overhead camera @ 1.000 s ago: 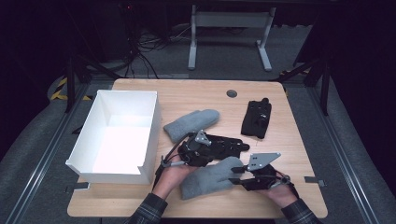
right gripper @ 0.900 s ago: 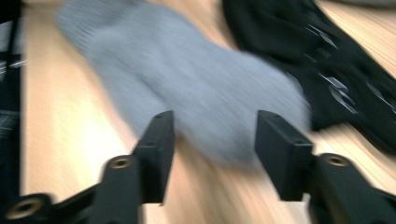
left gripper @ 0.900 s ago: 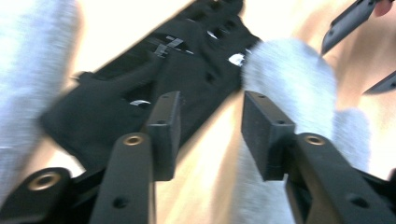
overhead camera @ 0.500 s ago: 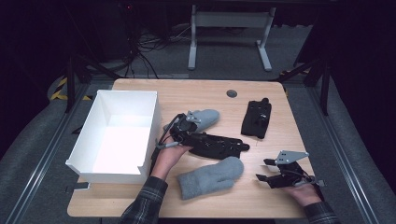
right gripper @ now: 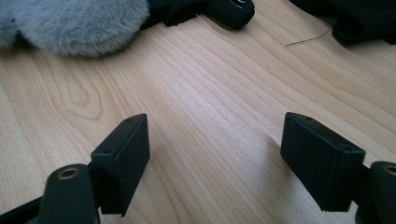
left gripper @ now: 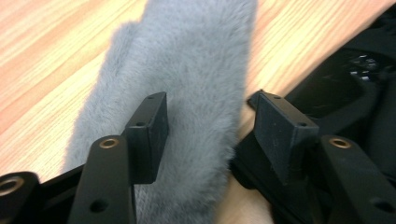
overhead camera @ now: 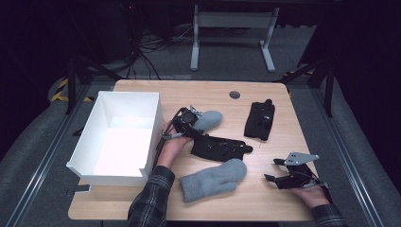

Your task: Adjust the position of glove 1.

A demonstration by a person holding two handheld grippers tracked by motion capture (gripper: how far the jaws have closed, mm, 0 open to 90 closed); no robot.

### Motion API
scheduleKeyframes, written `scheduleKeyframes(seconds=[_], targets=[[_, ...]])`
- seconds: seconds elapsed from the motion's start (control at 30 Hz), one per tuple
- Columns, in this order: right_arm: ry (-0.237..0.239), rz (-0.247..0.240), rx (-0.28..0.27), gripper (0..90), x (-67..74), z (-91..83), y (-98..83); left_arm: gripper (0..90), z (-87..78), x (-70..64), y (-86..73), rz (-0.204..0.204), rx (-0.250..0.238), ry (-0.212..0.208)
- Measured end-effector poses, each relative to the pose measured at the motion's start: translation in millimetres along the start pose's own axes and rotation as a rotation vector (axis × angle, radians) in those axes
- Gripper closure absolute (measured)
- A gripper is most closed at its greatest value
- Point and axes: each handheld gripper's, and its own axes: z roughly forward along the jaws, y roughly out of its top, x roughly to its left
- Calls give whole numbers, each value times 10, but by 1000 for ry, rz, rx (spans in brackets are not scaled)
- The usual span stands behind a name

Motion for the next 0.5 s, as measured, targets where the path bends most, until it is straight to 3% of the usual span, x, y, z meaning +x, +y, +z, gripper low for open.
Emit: scheduleKeyframes(seconds=[0.2, 0.33, 0.5], targets=[[-1, 0, -10, 238, 0, 4, -10, 680, 72, -17, -32, 27, 24, 40], [-1, 1, -10, 238, 0, 4, -10, 810, 80, -1, -37, -4, 25, 28], [0, 2, -11, 238, -1, 4, -10, 850, 26, 46, 7, -65, 29, 7]])
